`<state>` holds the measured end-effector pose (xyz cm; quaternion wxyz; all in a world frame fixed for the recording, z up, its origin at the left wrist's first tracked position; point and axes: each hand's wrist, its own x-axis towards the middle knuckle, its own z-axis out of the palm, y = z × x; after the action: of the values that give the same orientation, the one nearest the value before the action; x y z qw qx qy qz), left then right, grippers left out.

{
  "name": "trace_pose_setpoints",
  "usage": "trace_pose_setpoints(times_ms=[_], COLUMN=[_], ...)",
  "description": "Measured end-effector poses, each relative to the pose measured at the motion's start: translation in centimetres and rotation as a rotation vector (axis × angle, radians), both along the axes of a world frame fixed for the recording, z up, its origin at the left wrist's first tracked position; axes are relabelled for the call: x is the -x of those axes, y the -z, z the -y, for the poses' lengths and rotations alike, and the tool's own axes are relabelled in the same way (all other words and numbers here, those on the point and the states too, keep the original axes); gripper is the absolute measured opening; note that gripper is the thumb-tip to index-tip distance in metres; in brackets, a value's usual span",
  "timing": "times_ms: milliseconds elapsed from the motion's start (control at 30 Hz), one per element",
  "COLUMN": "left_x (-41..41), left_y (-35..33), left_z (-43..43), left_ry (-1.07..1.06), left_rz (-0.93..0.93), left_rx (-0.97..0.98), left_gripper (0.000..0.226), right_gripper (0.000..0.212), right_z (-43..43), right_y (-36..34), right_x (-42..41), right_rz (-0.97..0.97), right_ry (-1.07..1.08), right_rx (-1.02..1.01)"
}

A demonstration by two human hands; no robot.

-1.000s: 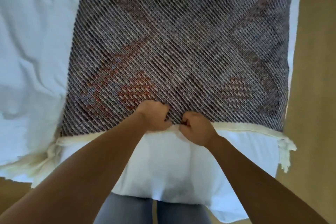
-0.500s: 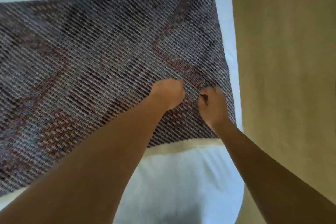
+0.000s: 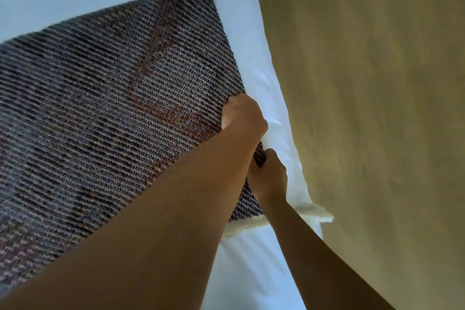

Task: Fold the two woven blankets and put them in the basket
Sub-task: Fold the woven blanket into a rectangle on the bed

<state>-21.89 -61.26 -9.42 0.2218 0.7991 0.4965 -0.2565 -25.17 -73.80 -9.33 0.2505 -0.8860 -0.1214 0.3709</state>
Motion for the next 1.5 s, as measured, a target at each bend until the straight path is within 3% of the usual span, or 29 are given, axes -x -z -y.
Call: trace_pose_setpoints(times_ms=[200,400,667,833,967,1033,1200,1333,1500], left_x=[3.1,10.5,30.0,45.9,58.6,62.5,65.7,65.6,66.2], left_y=[-0.8,-3.2,-5.5,-6.2,-4.9,-3.5,-1.0,-0.9,-1.4], left_z=[-1.5,-4.3,-9.8,-14.0,-14.1,-13.4,-12.5,-10.6,-5.8], left_ry=[-0.072,-0.224,-0.355,-0.480,-0.666,-0.756,-0.837,-0.892,-0.992], left_rz=[0.211,0.466,0.612,0.715,0.681,0.617,0.611,0.696,0.729], left_rx=[-0.052,-0.003,-0.111,-0.258,-0.377,-0.339,0.000,0.055,0.095], left_gripper=[0.031,0.033,0.030,0.021,0.023,0.025,0.044,0.053,0.053], right_gripper=[0.020,0.016,0.020,0.022,0.016,0.016,0.028,0.031,0.038], right_z=[-1.9,-5.0,-10.8,-14.9,-15.7,-15.2,-14.3,-12.6,-9.3], right_y=[-1.7,-3.5,-5.8,-5.9,-5.0,-3.9,-2.4,-2.6,-3.4], right_x=[3.3,10.8,28.6,41.5,51.9,55.2,57.2,56.6,55.9], right_rz=[0.062,0.090,0.009,-0.052,-0.029,0.013,0.101,0.120,0.219], right_ry=[-0.060,-0.144,-0.349,-0.504,-0.722,-0.809,-0.851,-0.861,-0.959], right_rx=[-0.076,-0.185,-0.373,-0.373,-0.334,-0.265,-0.175,-0.151,0.045])
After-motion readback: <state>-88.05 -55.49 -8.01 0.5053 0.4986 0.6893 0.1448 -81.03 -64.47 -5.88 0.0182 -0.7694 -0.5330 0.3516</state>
